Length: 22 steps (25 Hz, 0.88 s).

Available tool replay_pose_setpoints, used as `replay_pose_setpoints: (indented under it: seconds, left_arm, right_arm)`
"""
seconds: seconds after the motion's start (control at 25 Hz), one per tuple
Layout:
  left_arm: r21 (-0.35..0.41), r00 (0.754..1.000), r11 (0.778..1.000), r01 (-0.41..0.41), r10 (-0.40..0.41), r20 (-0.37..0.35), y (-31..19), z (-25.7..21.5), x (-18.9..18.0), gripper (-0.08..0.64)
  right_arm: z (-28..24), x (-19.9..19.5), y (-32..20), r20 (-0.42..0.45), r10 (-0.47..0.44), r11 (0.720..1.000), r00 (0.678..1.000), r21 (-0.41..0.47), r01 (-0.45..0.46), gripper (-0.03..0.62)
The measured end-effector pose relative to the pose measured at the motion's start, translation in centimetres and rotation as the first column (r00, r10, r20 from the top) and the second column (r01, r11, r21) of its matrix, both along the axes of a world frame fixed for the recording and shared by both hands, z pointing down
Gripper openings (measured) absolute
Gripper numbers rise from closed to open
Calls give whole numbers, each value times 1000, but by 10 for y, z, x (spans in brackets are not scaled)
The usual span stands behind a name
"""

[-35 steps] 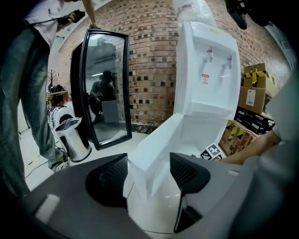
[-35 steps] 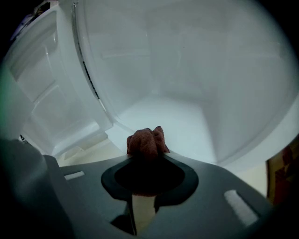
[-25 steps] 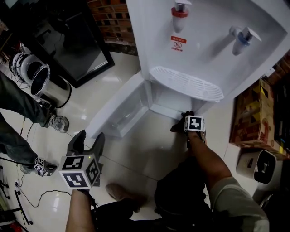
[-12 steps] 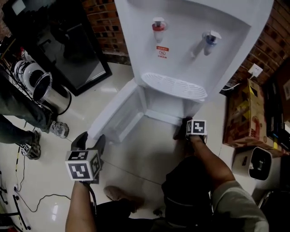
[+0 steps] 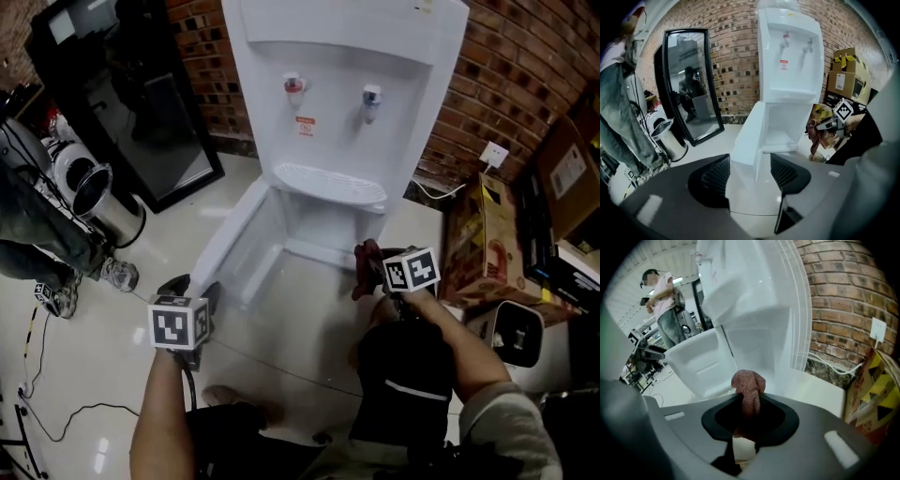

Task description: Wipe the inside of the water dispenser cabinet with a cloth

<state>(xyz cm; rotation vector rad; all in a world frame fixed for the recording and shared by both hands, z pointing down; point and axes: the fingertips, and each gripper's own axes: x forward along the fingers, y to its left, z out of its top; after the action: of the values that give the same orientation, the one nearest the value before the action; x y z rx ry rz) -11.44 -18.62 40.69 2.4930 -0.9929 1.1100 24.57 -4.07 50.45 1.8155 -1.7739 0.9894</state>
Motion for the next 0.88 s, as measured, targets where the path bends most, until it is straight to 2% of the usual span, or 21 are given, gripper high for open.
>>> replay_pose_setpoints:
  seconds: [0.16,0.28,0.36,0.6,0.76,0.88]
  left_arm:
    - [-52,997,996,-69,70,24,25,3,20,268]
    - [-71,987,987,-144,148,62,43,7,35,245]
    - [-99,979,977,-190,197,60,56,10,46,228]
    - [-133,945,943,-304,316,85,92,15,84,225]
    - [-147,920,915,-374,387,65,108,13,101,213]
    - [-164,888,877,-451,460,23,128,12,135,170]
  right_arm:
    - [-51,-1,24,-37,-120,991,992,53,122,95]
    - [-87,14,44,-56,-137,987,989,82,141,95]
    - [-114,18,53,-67,-142,983,988,112,149,97]
    - [-178,-3,67,-129,-194,961,973,176,215,97]
    - [-203,-14,66,-161,-165,957,973,211,198,98]
    - [-219,-8,71,-175,-98,956,980,257,142,100]
